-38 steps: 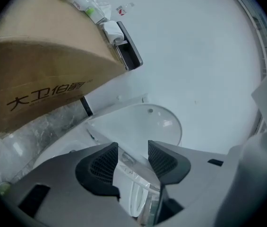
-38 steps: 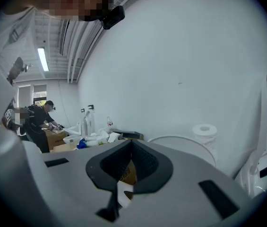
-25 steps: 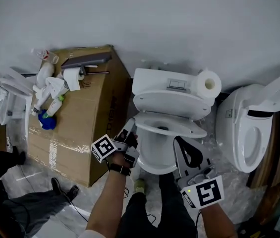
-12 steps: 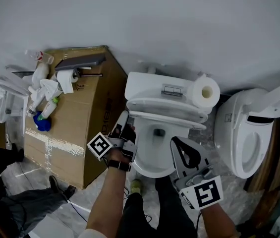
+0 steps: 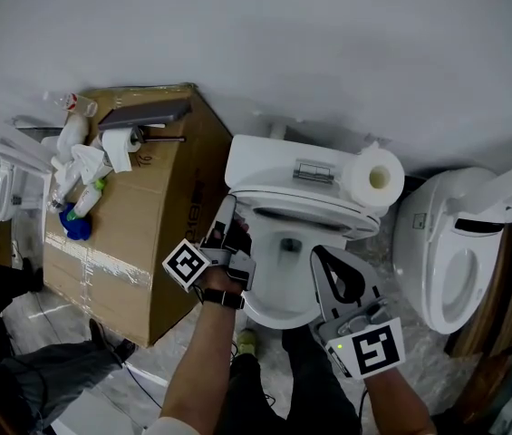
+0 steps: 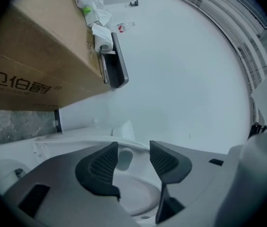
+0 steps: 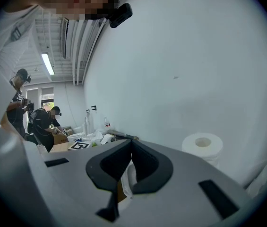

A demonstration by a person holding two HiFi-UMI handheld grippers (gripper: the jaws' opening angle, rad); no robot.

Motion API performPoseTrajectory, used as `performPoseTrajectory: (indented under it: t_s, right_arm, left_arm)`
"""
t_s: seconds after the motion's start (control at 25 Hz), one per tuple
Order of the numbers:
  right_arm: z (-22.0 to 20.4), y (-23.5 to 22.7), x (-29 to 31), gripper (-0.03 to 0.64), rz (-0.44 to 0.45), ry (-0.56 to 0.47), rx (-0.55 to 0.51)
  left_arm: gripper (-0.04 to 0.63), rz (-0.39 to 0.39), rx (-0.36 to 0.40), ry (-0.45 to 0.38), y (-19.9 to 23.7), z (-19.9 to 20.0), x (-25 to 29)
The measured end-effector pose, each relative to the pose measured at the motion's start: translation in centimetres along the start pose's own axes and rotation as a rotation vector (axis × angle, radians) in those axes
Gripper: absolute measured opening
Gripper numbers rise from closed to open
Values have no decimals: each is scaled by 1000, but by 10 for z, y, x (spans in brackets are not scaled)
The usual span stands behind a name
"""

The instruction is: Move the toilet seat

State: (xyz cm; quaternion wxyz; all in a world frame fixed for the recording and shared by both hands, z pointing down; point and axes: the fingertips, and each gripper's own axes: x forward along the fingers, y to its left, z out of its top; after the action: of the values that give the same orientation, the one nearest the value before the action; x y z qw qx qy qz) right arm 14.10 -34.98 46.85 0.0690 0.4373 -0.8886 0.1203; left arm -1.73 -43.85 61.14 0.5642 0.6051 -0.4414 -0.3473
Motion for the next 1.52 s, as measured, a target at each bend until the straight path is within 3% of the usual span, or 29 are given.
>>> performPoseTrajectory:
  t_s: [0.36, 0.6, 0.8, 0.84, 0.96, 1.0, 1.16, 1.52]
  right_arm:
    - [6, -7, 9, 12, -3, -14, -13]
    - [14, 5, -1, 12, -28, -24, 9]
    - [26, 34, -18, 12, -66, -39, 8]
    - [28, 42, -23, 12, -76, -41, 7]
    - [36, 64, -39, 12, -107, -44, 7]
    - [39, 72, -45, 12, -118, -46, 7]
    - [53, 101, -73, 12, -162, -61, 11]
    - [86, 179, -139, 12, -230, -91, 2]
  left_arm:
    - [218, -10, 9, -13, -3, -2, -2]
    - [190, -40, 59, 61, -21, -6, -12]
    - [163, -88, 81, 169, -67, -25, -28]
    - [144, -86, 116, 198, -75, -29, -38]
    - [57, -115, 375, 303, -105, -35, -71]
    - [46, -133, 429, 328, -120, -39, -82]
    - [25, -197, 571, 380, -174, -50, -128]
    - [17, -247, 905, 493, -264, -80, -249]
